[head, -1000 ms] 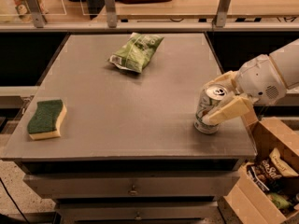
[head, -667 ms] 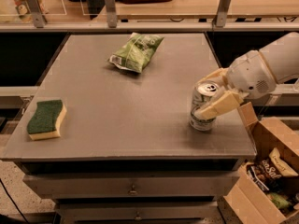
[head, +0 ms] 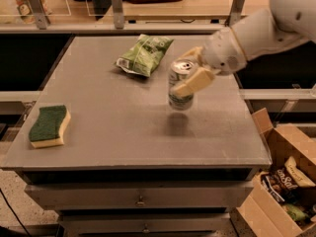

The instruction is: Move 7up can near green jalapeno chip bag

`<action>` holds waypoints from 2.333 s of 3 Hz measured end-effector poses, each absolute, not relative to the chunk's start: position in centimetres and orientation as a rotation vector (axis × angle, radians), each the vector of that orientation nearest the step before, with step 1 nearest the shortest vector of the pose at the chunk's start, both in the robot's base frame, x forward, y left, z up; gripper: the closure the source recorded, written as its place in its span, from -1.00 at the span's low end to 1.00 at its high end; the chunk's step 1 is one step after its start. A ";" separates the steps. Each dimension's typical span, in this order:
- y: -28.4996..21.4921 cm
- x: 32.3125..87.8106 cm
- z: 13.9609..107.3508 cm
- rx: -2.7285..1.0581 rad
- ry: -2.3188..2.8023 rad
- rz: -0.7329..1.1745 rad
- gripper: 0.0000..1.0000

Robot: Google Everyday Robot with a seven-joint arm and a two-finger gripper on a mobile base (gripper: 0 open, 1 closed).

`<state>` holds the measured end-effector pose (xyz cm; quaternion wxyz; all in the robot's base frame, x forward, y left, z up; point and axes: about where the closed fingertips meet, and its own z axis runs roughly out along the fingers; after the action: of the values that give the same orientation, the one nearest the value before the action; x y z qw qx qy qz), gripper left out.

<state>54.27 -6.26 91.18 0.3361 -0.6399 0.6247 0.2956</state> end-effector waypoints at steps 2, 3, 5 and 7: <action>0.5 61.3 91.9 -1.579 1.546 0.748 1.00; 1.9 63.9 91.8 -1.553 1.559 0.685 0.70; 2.2 66.0 91.1 -1.630 1.667 0.575 -0.25; -1.1 64.4 89.6 -1.740 1.788 0.648 -1.00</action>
Offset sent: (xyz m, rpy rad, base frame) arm 0.1166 0.0937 0.0098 0.1387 -0.1264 -0.1141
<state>64.41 -1.11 89.57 0.2782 -0.6483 0.6663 0.2416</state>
